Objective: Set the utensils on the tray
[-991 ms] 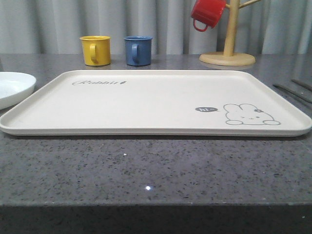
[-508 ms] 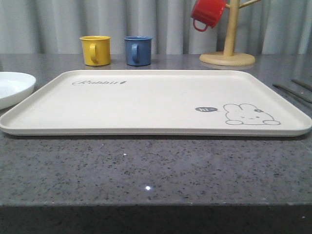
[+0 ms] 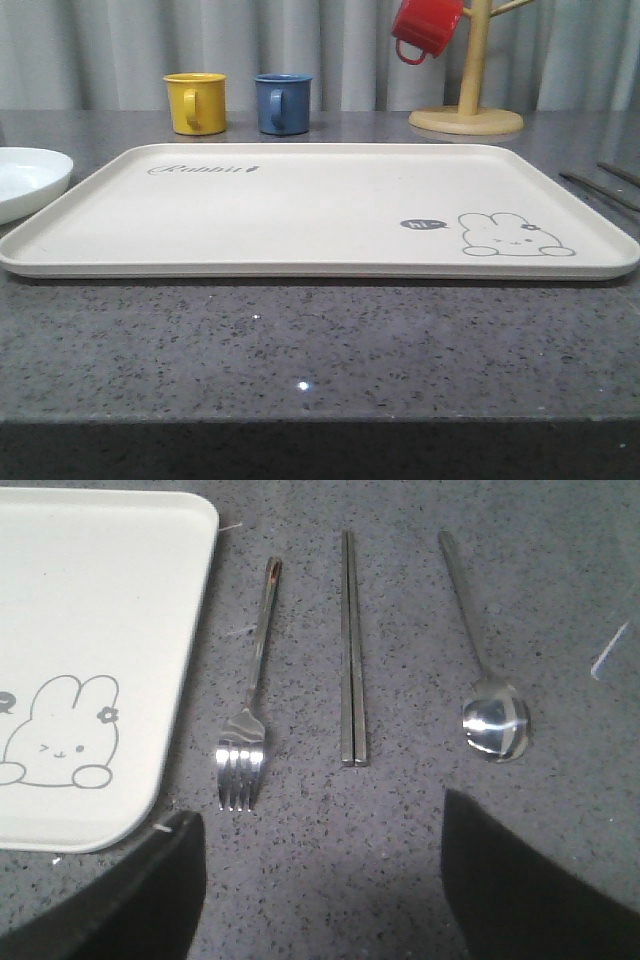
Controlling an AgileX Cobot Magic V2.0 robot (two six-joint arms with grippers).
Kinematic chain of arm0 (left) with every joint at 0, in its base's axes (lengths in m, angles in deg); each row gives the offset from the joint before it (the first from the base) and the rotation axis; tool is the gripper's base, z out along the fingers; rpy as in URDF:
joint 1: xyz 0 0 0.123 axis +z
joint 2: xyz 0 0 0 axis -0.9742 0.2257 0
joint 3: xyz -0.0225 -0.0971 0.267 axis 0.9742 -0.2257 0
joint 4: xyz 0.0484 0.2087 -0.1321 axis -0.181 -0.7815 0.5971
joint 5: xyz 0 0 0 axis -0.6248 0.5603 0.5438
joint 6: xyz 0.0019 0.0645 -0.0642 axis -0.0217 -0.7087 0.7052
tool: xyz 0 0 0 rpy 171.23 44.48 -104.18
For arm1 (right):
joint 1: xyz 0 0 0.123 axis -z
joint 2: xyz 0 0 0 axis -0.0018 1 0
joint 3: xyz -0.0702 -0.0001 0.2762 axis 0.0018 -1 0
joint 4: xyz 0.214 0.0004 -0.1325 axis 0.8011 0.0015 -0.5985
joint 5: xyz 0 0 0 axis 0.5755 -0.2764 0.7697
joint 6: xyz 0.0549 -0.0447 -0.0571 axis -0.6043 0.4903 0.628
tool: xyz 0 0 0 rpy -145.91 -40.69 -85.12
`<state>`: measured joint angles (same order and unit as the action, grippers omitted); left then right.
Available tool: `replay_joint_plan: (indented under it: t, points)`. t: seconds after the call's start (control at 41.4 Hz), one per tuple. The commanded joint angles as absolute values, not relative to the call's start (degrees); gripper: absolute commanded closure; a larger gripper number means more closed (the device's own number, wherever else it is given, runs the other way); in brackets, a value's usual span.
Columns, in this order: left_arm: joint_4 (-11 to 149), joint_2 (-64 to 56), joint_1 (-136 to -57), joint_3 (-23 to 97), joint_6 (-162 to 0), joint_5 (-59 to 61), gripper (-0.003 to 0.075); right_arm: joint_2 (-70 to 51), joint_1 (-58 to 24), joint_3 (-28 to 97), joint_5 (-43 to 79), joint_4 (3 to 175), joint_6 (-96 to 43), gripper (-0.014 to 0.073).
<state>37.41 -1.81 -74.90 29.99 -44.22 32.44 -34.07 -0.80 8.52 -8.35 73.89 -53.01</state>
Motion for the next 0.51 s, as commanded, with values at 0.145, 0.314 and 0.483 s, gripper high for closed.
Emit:
replay_joint_plan:
  t: [0.145, 0.314, 0.483]
  points:
    - [45.61, 7.52, -62.55, 39.23, -49.11, 33.57, 0.0206, -33.61, -0.82, 10.54, -4.64, 73.41, -52.65, 0.0067]
    - [65.04, 14.19, -55.38, 40.63, -63.53, 33.73, 0.0206, -33.61, -0.82, 10.54, -4.64, 73.41, -52.65, 0.0067]
    - [69.87, 19.42, -54.35, 40.63, -66.50, 33.06, 0.0206, -33.61, -0.82, 10.54, -4.64, 73.41, -52.65, 0.0067]
